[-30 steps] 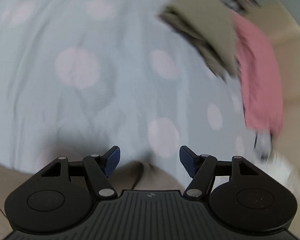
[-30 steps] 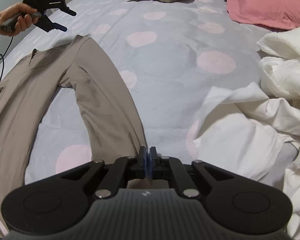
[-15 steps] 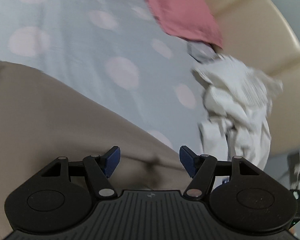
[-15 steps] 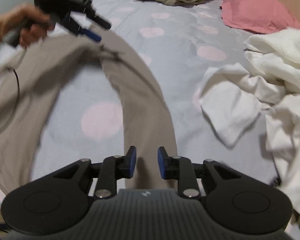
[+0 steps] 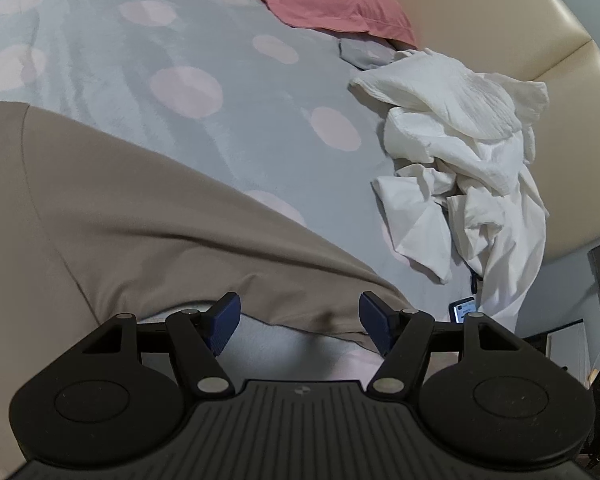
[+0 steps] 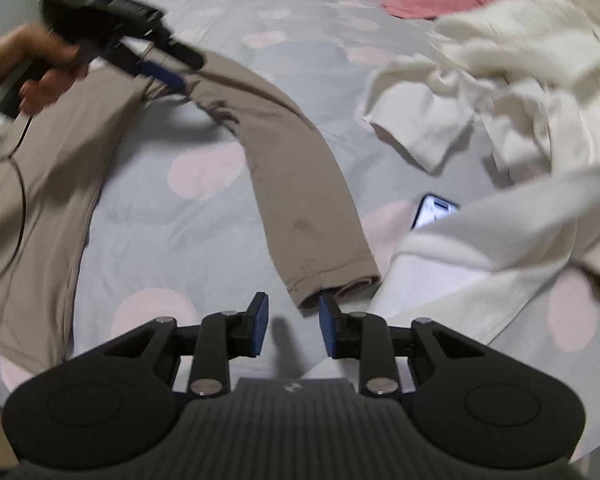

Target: Fold clothes

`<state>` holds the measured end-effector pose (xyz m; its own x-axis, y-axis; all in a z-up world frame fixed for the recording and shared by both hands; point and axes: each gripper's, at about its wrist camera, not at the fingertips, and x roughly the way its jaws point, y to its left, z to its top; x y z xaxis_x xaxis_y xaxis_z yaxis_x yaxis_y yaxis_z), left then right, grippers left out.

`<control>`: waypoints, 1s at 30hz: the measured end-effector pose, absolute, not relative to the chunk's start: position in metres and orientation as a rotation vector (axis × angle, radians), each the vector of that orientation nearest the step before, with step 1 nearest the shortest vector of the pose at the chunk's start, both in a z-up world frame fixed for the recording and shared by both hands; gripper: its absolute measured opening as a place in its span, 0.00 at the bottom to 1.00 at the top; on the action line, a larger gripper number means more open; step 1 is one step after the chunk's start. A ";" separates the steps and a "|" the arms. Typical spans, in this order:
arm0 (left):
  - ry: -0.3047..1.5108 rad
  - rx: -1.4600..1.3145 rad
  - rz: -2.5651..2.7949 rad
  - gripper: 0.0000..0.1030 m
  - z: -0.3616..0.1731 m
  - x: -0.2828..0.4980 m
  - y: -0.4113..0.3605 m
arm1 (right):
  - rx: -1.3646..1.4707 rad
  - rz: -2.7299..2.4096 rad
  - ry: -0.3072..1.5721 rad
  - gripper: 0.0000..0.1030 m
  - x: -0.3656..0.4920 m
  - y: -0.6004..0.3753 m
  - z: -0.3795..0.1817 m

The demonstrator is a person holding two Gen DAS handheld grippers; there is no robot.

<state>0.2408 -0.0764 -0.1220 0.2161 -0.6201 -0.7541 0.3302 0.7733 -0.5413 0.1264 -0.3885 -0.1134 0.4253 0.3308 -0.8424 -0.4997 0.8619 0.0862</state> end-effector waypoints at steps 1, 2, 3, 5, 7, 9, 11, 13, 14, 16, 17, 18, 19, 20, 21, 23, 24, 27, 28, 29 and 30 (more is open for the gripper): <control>1.182 -0.290 -0.668 0.62 -0.121 0.240 -0.078 | -0.153 0.512 1.007 0.29 0.128 -0.391 -0.118; 1.181 -0.291 -0.666 0.62 -0.120 0.239 -0.080 | -0.117 0.508 1.004 0.27 0.129 -0.390 -0.121; 1.180 -0.293 -0.665 0.62 -0.118 0.237 -0.080 | -0.082 0.504 1.000 0.21 0.131 -0.390 -0.124; 1.179 -0.295 -0.660 0.62 -0.113 0.233 -0.080 | -0.037 0.501 0.976 0.01 0.134 -0.391 -0.126; 1.172 -0.283 -0.657 0.62 -0.108 0.230 -0.081 | -0.018 0.505 0.928 0.01 0.133 -0.395 -0.113; 1.160 -0.272 -0.651 0.62 -0.101 0.226 -0.079 | -0.018 0.495 0.856 0.01 0.130 -0.402 -0.090; 1.148 -0.270 -0.638 0.62 -0.095 0.224 -0.073 | -0.037 0.522 0.750 0.01 0.118 -0.408 -0.058; 1.139 -0.274 -0.620 0.62 -0.090 0.223 -0.065 | -0.074 0.567 0.678 0.01 0.105 -0.409 -0.038; 1.143 -0.278 -0.608 0.62 -0.090 0.222 -0.062 | -0.107 0.601 0.730 0.01 0.101 -0.404 -0.048; 1.152 -0.284 -0.587 0.62 -0.090 0.222 -0.056 | -0.174 0.666 0.834 0.01 0.094 -0.393 -0.070; 1.156 -0.287 -0.577 0.62 -0.090 0.221 -0.053 | -0.192 0.668 0.885 0.01 0.093 -0.390 -0.085; 1.156 -0.287 -0.568 0.62 -0.090 0.221 -0.051 | -0.180 0.674 0.915 0.01 0.093 -0.388 -0.098; 1.157 -0.287 -0.559 0.62 -0.090 0.221 -0.049 | -0.168 0.680 0.945 0.01 0.094 -0.387 -0.109; 1.156 -0.289 -0.552 0.62 -0.090 0.221 -0.047 | -0.164 0.671 0.956 0.01 0.095 -0.387 -0.116; 1.155 -0.292 -0.546 0.62 -0.090 0.220 -0.046 | -0.169 0.650 0.956 0.01 0.096 -0.388 -0.120; 1.155 -0.296 -0.541 0.62 -0.090 0.220 -0.042 | -0.144 0.631 0.934 0.01 0.098 -0.393 -0.116; 1.155 -0.294 -0.537 0.62 -0.090 0.220 -0.040 | -0.131 0.622 0.923 0.01 0.099 -0.396 -0.115; 1.148 -0.288 -0.515 0.62 -0.090 0.222 -0.034 | -0.116 0.619 0.888 0.01 0.098 -0.404 -0.105; 1.149 -0.292 -0.507 0.62 -0.092 0.224 -0.031 | -0.115 0.614 0.875 0.01 0.097 -0.407 -0.102; 1.150 -0.297 -0.499 0.62 -0.093 0.225 -0.028 | -0.105 0.610 0.871 0.01 0.101 -0.412 -0.098; 1.152 -0.302 -0.492 0.62 -0.095 0.227 -0.025 | -0.099 0.610 0.867 0.01 0.103 -0.414 -0.095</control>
